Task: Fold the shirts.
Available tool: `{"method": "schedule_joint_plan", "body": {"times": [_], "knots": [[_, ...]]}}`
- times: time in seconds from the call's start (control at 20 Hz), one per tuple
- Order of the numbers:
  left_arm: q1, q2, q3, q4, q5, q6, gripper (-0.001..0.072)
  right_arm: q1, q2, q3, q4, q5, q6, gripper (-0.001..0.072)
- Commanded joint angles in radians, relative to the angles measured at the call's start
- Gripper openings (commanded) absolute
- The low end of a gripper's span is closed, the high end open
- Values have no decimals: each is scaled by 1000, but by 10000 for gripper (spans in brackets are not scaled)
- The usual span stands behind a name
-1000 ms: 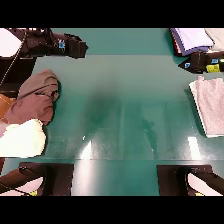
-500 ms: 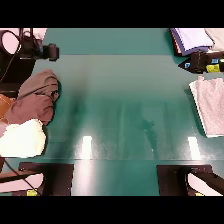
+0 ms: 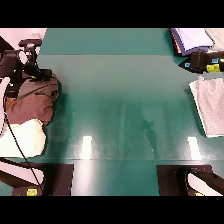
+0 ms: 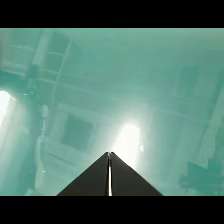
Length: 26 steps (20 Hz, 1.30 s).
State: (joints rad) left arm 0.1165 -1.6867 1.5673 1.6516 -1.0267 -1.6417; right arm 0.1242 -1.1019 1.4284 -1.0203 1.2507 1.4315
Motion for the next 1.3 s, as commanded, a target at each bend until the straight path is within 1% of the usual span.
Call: {"method": "schedule_joint_plan", "body": {"times": [0.0,0.15,0.25,0.35,0.5,0.65,0.75,0.9,1.0,1.1,1.15,1.2,1.25], "knots": [[13,-20,23,2,-8,0,40,1,0,1,8,-23,1,15],[9,35,102,-1,-47,1,28,1,1,3,39,-31,1,15],[-12,137,173,-2,-33,49,28,1,0,45,35,-28,1,15],[-53,260,265,-6,-40,121,27,1,0,122,32,-30,1,14],[-159,435,374,-18,-95,202,27,1,0,243,26,-46,0,15],[-314,536,406,-72,-154,277,27,1,0,340,22,-66,0,15],[-449,540,406,-77,-210,301,27,1,0,386,23,-66,0,15],[-656,472,396,-80,-275,316,27,1,0,435,23,-51,0,15],[-773,402,361,-89,-274,316,29,1,0,460,23,-34,0,15],[-848,329,315,-97,-262,317,32,1,0,478,25,-10,0,15],[-862,295,291,-115,-256,315,194,1,0,484,24,5,0,15],[-863,267,272,-142,-255,311,486,1,2,485,25,14,0,15],[-857,245,252,-144,-259,280,568,1,4,484,25,23,0,15]]}}
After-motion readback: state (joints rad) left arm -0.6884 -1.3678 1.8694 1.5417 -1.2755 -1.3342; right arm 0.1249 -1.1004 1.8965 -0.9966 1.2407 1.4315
